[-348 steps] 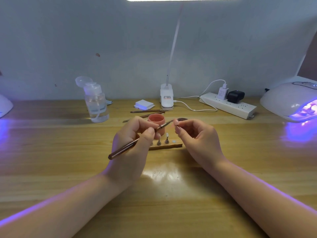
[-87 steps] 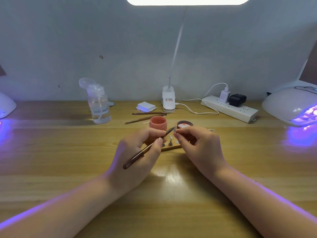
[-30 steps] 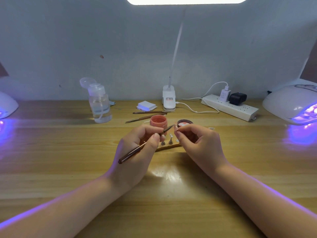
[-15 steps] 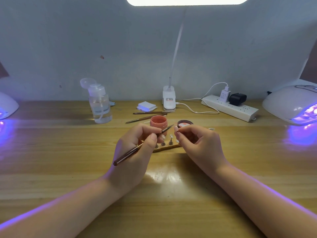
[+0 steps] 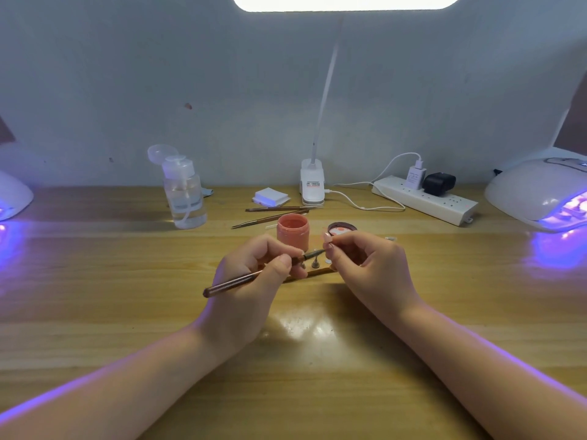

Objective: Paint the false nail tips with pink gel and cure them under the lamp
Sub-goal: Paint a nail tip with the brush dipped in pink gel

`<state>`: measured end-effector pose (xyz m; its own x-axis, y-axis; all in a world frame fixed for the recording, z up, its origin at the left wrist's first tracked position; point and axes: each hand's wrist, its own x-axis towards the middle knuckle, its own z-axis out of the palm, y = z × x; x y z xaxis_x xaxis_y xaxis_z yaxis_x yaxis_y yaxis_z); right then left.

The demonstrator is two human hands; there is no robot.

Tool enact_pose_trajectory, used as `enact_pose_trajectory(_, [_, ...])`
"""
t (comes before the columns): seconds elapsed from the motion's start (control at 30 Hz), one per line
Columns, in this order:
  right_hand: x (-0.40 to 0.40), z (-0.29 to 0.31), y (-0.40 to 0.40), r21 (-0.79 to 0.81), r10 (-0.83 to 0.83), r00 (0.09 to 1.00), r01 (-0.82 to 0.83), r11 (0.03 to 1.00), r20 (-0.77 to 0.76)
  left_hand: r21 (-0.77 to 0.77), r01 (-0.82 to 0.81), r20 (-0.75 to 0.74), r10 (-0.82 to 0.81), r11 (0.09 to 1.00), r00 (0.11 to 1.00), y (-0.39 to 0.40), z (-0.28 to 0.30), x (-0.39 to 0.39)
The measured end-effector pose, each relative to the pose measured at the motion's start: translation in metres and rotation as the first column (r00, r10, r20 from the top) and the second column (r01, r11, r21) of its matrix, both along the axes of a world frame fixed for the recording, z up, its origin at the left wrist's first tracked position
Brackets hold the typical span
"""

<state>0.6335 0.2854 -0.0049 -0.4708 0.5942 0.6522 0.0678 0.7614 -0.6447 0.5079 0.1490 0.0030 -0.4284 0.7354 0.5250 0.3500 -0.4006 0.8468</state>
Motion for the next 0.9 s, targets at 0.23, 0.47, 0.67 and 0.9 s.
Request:
enact_pose_trajectory(0.23, [-0.002,-0.002,0.002,0.022,-0.008,1.0,0.008,1.0,0.0,0.003,-0.185,-0.029,0.185,0.983,0.982,0.017,0.039,-0.01])
enact_pose_trajectory(0.47, [-0.004,-0.004,0.002,-0.034,0.033,0.999,-0.034,0.999,-0.028,-0.378,-0.445,-0.311,0.341,0.812,0.887,0.047,0.095,-0.051])
enact_pose_trajectory(0.67, [-0.004,-0.004,0.002,-0.026,0.047,0.998,-0.048,0.999,-0.033,-0.599,-0.395,-0.382,0.185,0.697,0.905,0.077,0.103,-0.052])
enact_pose_trajectory(0.9, [-0.003,-0.003,0.002,-0.011,0.072,0.997,-0.073,0.997,-0.032,-0.722,-0.409,-0.449,0.071,0.558,0.891,0.092,0.09,-0.046])
